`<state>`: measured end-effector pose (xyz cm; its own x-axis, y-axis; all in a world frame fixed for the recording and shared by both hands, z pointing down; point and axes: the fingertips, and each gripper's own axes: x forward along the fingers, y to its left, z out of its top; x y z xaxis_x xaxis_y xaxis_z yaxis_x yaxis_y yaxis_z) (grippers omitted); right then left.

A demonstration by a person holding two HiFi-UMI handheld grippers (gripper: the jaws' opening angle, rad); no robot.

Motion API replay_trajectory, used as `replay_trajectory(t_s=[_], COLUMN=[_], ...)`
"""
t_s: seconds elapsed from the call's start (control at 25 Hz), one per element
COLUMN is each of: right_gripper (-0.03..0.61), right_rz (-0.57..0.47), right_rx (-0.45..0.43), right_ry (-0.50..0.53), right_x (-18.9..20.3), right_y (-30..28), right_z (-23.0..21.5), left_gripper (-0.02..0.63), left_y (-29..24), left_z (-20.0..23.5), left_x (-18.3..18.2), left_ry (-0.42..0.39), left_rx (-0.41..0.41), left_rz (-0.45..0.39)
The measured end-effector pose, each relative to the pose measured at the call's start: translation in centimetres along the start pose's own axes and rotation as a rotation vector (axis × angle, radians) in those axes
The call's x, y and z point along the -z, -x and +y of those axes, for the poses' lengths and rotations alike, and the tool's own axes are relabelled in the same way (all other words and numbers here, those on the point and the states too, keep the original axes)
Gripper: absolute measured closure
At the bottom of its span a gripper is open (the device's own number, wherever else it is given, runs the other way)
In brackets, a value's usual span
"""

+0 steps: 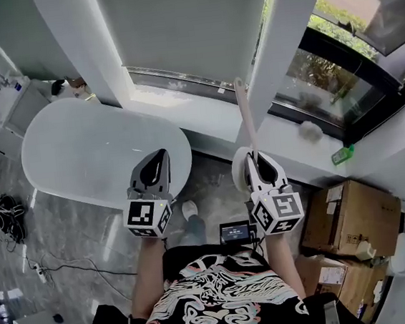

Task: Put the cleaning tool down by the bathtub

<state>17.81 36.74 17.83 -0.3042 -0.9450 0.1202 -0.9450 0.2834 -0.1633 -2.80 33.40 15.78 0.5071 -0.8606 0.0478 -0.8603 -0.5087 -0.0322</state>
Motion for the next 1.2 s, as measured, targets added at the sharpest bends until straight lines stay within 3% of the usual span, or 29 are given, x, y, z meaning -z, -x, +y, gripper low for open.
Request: replay_trajectory(t_s=[0.64,1.0,1.2], right_gripper=[0.506,0.506,0.506], right_rz=[0.034,0.060,0.066], right_rx=[0.024,0.018,0.004], right_ry=[0.008,0.033,0.074], right_x=[-2.3,-1.9,-2.3], right_y=[-21.5,-29.7,-32.3], right_z=[-2.8,-2.5,-2.8], left_gripper=[0.597,0.597,0.597], left_y=[-17.4,-22.6,-24.7], left_z=[12.5,19.1,20.7], left_x=[0.3,1.9,1.8], left_ry=[0.008,0.040,0.014], left_rx=[0.066,0.058,0.057], left_rz=[0.013,0.033,0.048])
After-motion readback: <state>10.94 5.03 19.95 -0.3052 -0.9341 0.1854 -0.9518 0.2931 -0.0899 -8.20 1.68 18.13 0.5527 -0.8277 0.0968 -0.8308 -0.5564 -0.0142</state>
